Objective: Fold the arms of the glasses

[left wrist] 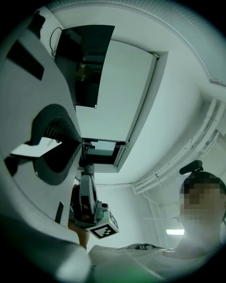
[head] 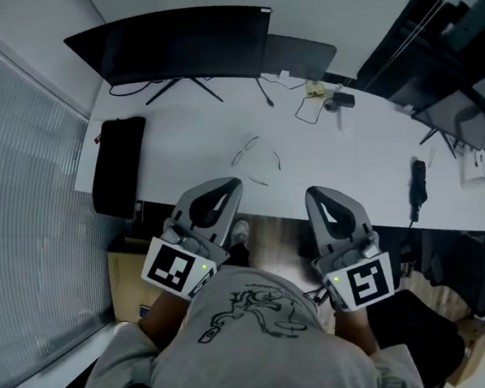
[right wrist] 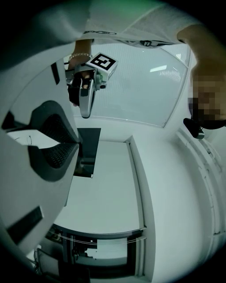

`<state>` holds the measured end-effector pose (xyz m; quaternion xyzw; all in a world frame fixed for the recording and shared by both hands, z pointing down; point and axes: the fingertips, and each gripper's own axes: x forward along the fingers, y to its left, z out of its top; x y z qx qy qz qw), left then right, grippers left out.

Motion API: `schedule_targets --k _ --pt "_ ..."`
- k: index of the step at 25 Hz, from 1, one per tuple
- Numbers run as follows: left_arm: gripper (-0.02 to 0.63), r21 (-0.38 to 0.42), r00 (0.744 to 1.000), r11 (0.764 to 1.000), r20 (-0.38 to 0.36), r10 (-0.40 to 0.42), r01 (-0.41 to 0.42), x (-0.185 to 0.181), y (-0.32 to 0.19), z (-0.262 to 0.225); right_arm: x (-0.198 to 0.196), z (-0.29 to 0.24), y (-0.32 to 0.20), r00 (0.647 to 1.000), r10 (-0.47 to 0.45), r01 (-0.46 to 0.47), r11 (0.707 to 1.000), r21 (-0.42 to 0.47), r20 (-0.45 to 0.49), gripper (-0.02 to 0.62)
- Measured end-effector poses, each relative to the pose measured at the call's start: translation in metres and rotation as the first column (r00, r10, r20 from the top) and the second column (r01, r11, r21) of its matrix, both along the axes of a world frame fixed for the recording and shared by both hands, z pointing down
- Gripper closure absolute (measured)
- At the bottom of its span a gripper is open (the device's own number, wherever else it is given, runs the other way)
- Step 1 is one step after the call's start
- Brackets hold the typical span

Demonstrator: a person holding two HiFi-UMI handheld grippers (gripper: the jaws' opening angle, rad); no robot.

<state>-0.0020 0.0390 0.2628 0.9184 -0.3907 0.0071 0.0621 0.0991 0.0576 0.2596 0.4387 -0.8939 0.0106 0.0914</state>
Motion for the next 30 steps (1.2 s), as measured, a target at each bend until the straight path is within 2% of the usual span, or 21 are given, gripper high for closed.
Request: schedule_targets --k 3,7,10,13,23,30 --pt "0.584 0.001 1.0 1.0 -0.006 0.001 -0.001 -0.011 -0.023 0.002 -0.011 0.002 -0.022 1.0 0.004 -0.004 1.0 -0.002 -0.013 0.586" --pt "0.584 -0.007 1.0 1.0 -0.009 0.009 -0.009 -0.025 -0.053 0.009 -0.028 -0.007 -0.056 0.998 0.042 -0.043 0.999 0.022 0.049 0.587" --pt "0.584 -0.015 1.0 1.0 -0.009 0.023 -0.023 -0.034 -0.072 0.017 -0.037 0.001 -0.075 0.999 0.044 -0.044 0.999 0.017 0.023 0.586" --pt "0.584 -0.02 0.999 0.999 -0.007 0.042 -0.042 -0.04 -0.088 0.024 -0.046 0.003 -0.092 0.997 0.067 -0.068 0.998 0.019 0.042 0.586" --pt "0.584 -0.06 0.996 0.994 0.005 0.09 -0.089 -0.048 -0.131 0.049 -0.055 0.02 -0.128 0.995 0.102 -0.102 0.995 -0.001 0.011 0.584" --pt "0.556 -0.126 0.991 0.985 0.037 0.126 -0.12 -0.042 -0.143 0.095 -0.051 0.065 -0.132 0.996 0.086 -0.086 0.995 -0.049 -0.008 0.561"
